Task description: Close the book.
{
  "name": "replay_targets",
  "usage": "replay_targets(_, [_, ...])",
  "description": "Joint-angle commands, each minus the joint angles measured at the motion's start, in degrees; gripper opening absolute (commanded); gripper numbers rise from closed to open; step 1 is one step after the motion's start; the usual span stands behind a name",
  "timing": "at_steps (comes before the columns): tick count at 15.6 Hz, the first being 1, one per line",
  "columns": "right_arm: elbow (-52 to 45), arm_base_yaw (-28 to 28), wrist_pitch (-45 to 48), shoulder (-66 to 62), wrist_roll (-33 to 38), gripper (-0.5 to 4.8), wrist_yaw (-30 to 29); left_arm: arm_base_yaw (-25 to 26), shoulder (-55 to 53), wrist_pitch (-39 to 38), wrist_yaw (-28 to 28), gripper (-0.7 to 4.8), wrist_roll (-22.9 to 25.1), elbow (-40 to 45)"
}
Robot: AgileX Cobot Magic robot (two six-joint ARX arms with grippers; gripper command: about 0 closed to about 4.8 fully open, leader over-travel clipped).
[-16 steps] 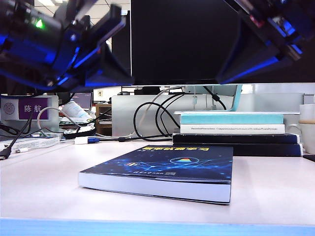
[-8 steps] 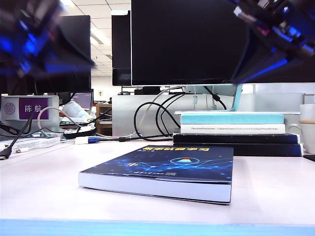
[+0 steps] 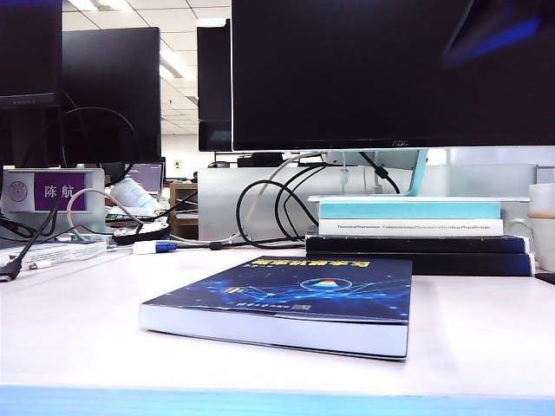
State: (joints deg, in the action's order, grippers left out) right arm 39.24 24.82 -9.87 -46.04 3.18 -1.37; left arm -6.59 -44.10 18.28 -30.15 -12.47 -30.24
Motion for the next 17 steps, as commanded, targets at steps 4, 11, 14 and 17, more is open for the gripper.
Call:
replay_targets(4, [-1.3,-12.0,3.3,10.6,0.1,-0.02,-1.1,15.8,12.8,-18.9,-3.0,-0.04,2.3,-0.1])
replay_targets(11, [-18.1,-16.6,8.5,31.3,4.7,-0.03,1.5,15.3,25.8,-20.8,4.6,-0.04,5.0,6.2])
replay_targets(14, [-28.5,-16.8,11.4,45.8,10.2,-0.02,4.3,15.4,34.9,-20.7,6.2,-0.04,0.2,16.1])
replay_targets(17, [-34.1,-16.8,11.0,45.7,13.3,-0.02,4.2,15.3,42.9,-17.4,9.1,-0.04,-3.0,23.1])
